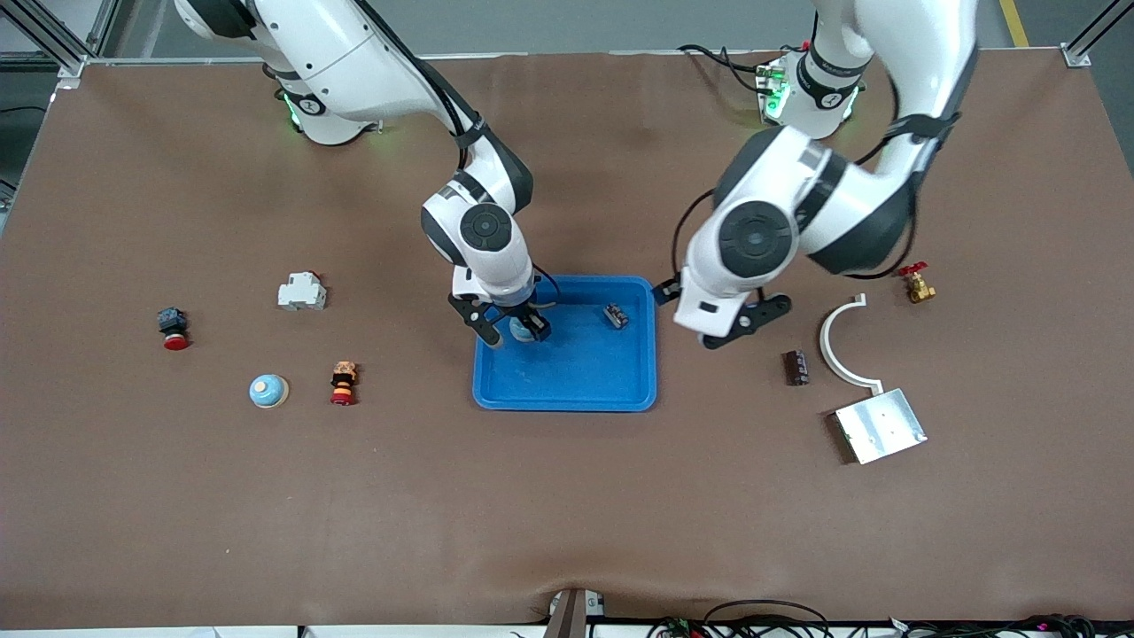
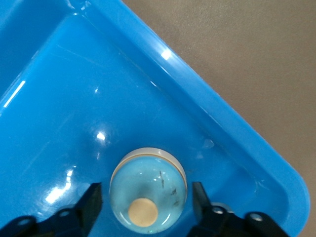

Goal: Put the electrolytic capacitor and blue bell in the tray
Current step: 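Release both items into the tray and withdraw both grippers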

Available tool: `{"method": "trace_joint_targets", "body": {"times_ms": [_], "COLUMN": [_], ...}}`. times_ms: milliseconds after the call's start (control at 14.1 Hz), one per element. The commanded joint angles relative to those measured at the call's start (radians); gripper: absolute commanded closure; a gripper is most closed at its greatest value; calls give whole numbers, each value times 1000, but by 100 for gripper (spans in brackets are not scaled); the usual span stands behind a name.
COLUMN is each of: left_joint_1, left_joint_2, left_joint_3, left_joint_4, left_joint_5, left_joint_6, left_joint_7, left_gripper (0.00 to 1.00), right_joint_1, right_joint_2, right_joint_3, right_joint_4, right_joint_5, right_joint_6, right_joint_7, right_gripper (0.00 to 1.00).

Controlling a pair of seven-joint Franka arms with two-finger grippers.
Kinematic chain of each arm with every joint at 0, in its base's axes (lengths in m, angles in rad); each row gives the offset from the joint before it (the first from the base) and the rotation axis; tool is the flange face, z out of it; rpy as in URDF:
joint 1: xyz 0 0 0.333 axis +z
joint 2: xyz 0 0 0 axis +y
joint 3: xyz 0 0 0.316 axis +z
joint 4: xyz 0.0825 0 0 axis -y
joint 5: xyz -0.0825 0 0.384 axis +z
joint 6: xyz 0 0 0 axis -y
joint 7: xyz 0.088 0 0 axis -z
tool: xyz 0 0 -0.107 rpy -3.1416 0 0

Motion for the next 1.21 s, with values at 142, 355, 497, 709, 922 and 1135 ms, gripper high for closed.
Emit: {"method": "trace_joint_targets", "body": {"times_ms": [142,355,497,709,922,1135], "left_joint_1": [151,267,317,355,357,371], "left_joint_2": [-181,-256,-279,-281,-244,-180], "left_joint_3": [-4,-6,-6,-6,-1,2], "left_joint_4": [-145,-220,-268,-363,-446,-444], "left_joint_5": [10,4,1,-2,11,47], "left_joint_6": [-7,22,79,253,412,460], "left_joint_7": [280,486,547,548,557,584], "left_gripper": [0,0,0,0,0,0], "right_joint_1": [4,-39,-91,-178,-253,-344], "right_joint_2": [-3,-92,-179,-299,-373,-442], "right_joint_3": [-8,-8,-8,-7,-7,-7], "right_joint_4": [26,16,13,-66,-134,-197], "right_joint_5": [-26,-26,-26,-24,-24,-24], "right_joint_6": [-33,-133,-294,-343,-343,-343], "right_joint_7": [17,-57,-195,-381,-522,-714], "right_gripper": [0,0,0,0,0,0]}}
